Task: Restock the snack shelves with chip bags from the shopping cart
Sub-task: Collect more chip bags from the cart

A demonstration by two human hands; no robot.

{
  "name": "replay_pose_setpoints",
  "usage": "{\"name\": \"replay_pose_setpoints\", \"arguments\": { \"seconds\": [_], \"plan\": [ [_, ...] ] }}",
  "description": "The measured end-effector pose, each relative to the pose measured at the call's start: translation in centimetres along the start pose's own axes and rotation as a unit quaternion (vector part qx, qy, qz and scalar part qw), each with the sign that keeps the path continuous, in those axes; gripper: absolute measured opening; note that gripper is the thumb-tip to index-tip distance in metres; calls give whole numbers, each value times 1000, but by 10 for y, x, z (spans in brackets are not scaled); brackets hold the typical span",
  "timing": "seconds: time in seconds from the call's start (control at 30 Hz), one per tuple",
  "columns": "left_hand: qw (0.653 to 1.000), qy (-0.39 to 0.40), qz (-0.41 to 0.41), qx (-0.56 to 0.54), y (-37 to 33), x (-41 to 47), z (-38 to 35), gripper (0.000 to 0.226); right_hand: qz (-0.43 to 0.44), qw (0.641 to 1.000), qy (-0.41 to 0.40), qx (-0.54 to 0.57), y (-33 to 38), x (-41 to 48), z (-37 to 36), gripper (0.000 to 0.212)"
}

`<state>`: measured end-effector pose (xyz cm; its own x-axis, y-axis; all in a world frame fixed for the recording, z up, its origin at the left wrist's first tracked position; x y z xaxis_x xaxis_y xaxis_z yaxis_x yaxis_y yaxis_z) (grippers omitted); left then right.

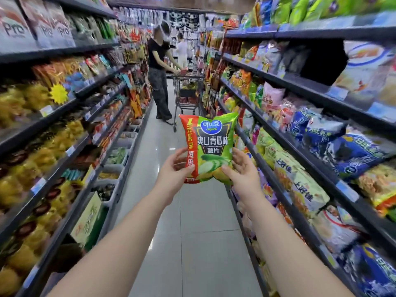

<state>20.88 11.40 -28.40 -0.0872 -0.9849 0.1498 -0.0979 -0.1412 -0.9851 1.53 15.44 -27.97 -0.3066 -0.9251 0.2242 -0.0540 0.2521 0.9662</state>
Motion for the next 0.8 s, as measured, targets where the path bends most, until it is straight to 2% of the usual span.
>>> {"name": "replay_pose_setpoints", "arguments": {
  "seconds": [0.33, 0.53, 0.8],
  "plan": [
    [994, 68, -79, 36, -55, 276, -1, 51, 60, 996, -62, -21, 26, 248, -63, 51],
    [982, 134, -124, 43, -97, 435, -55, 48, 101, 986, -125, -49, 66, 386, -53, 48],
    [971, 173, -165, 31, -116, 610, -155, 43, 158, 962, -179, -132, 97, 551, -6, 48]
  ]
}}
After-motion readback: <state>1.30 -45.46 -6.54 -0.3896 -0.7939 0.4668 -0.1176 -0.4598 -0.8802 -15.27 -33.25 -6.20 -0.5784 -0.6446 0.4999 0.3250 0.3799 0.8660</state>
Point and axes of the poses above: each hand's wrist, its own x-axis towards the middle knuckle, its own z-axis out of the back of the hand, y = z × x, the point moved 2 cm from there along x, towards the middle knuckle, and after that the axes turned 2 degrees about -y, right-handed, at the moved point
